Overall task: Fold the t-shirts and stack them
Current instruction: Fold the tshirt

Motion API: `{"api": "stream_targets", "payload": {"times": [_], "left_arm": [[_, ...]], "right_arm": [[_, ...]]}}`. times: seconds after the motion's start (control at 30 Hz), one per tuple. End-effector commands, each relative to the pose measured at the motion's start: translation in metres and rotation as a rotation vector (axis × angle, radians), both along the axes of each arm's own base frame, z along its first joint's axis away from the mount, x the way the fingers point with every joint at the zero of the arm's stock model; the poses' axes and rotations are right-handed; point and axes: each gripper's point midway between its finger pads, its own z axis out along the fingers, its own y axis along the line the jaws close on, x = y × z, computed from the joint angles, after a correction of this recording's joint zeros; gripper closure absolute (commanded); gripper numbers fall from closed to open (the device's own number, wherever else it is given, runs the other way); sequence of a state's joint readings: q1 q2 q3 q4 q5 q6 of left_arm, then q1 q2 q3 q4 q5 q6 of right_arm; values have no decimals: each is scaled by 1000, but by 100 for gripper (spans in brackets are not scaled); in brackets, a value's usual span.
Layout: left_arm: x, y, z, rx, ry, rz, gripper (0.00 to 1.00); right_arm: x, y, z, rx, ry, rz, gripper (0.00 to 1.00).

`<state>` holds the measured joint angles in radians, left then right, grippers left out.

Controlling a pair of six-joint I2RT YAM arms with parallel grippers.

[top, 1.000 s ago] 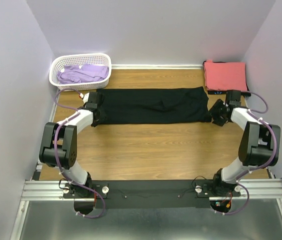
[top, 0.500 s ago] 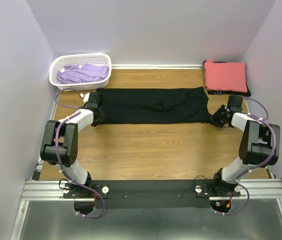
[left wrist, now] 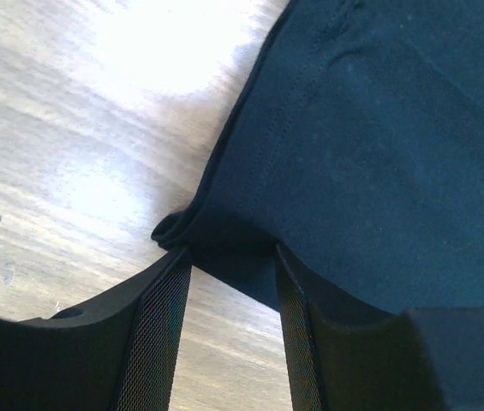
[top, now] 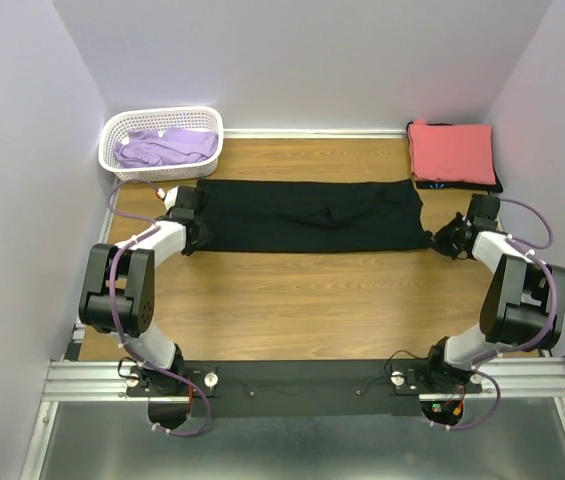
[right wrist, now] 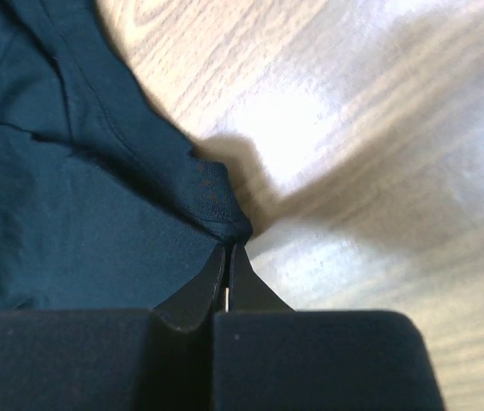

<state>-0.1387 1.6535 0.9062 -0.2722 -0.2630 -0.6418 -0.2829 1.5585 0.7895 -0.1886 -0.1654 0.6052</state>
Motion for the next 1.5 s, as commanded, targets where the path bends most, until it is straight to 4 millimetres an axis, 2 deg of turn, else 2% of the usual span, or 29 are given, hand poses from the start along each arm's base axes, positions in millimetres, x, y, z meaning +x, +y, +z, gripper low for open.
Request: {"api": "stream_targets", "payload": {"times": [0.0,0.1,0.27,0.37,0.4,0.47,0.5,0.53,0.6,0.63,0.67,0.77,0.8,0.83,0.87,0.9,1.0,1.03,1.07,1.1,1.13,1.17,1.23,1.27,1.3,1.33,1.47], "left_arm": [[-61,29,-27,79,178,79,47],[-89,25,-31,31,197,104,47],[-115,12,-23,-87,147,164,47],[-114,4,2,-172,46,200,44],[-109,1,19,-200,-14,203,38],[-103,1,37,-209,-74,204,31],[-101,5,49,-196,-110,206,24],[-94,6,64,-190,-153,205,20],[-88,12,82,-163,-209,206,16],[-81,15,99,-139,-266,185,12],[-77,15,106,-127,-293,162,11],[-65,13,124,-82,-342,88,9],[-64,15,125,-60,-344,80,9],[-60,17,128,-40,-348,68,9],[-59,19,128,-7,-344,43,9],[-58,25,129,29,-349,46,9],[-55,39,134,106,-386,78,9],[-53,48,141,148,-417,97,9],[-54,50,140,165,-421,99,9],[-53,51,143,173,-431,103,9],[-52,51,143,177,-438,104,9],[-52,51,140,178,-437,103,9],[-50,50,134,181,-431,94,9],[-49,49,133,181,-428,90,9],[-49,49,132,184,-420,87,9],[-48,50,132,187,-417,89,9],[-48,51,134,192,-420,97,9]], "right_arm": [[-21,-27,5,-105,40,-78,100],[-39,-25,1,-92,82,-103,99],[-55,-31,6,-147,78,-134,93],[-55,-35,18,-181,47,-124,87],[-52,-32,27,-181,17,-101,80],[-42,-27,45,-173,-49,-72,76],[-34,-14,55,-170,-94,-17,69],[-25,-6,70,-193,-153,26,65],[-14,6,84,-249,-184,76,58],[-2,24,100,-289,-222,143,53],[2,33,104,-302,-228,169,52],[19,62,119,-346,-250,242,49],[24,71,114,-347,-235,275,49],[32,92,125,-344,-270,353,48],[36,108,126,-315,-276,415,48],[38,133,109,-300,-234,501,48],[47,173,111,-321,-213,623,48],[46,194,94,-334,-173,676,48],[51,206,97,-338,-179,693,48],[52,215,93,-342,-169,709,48],[50,225,74,-363,-123,736,48],[59,230,77,-399,-131,729,48],[62,241,65,-451,-107,760,48],[61,242,46,-476,-52,780,48],[68,245,49,-502,-56,776,48],[66,248,43,-524,-30,795,48],[70,247,28,-609,15,797,48]]}}
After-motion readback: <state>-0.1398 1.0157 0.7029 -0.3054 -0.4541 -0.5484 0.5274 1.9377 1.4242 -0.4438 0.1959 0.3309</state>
